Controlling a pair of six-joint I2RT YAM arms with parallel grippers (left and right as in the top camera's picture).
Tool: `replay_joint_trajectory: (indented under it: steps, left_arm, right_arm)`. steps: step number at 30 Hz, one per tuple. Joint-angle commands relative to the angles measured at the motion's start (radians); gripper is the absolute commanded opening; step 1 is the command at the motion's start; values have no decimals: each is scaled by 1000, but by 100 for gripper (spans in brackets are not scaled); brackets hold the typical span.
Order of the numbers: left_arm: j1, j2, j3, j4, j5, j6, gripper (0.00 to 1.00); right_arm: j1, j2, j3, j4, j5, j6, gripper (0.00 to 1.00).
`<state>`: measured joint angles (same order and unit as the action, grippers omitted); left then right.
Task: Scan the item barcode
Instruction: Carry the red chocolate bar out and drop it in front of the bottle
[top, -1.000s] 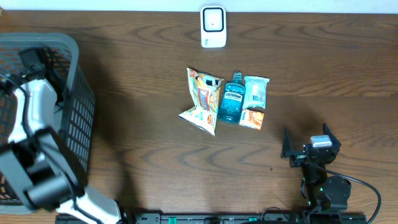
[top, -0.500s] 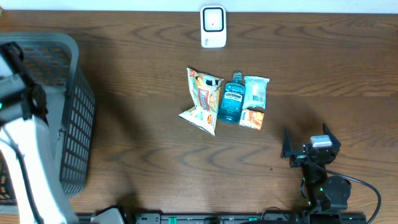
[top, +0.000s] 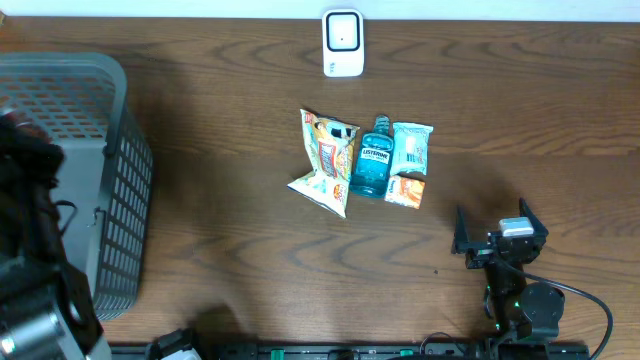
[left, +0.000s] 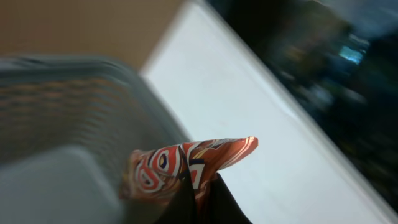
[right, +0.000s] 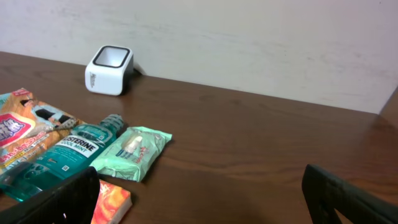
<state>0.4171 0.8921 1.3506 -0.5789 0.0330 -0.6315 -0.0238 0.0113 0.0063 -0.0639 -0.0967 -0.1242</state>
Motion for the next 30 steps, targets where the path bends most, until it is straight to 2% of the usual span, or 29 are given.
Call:
replay_joint_trajectory:
  steps: [1,6,13,21,25,30]
  left_arm:
    - [-75,-6,7,4,272,4,7]
    - [-222,19,7,-2,370,23,7]
    - [-491,111,7,-3,436,131,7]
    - [-801,318,7,-2,475,360,7]
    - [-892,445,7,0,612,488,7]
    - [-933,600,7,21,857,557,7]
  right_arm:
    - [3,-5,-1,-4,1,0,99]
    - [3,-5,-1,-4,1,-1,99]
    - [3,-5,-1,-4,1,0,99]
    - [3,-5,-1,-4,1,-1,99]
    - [3,-5,-1,-4,1,-1,99]
    - [3,-5,-1,-4,1,0,99]
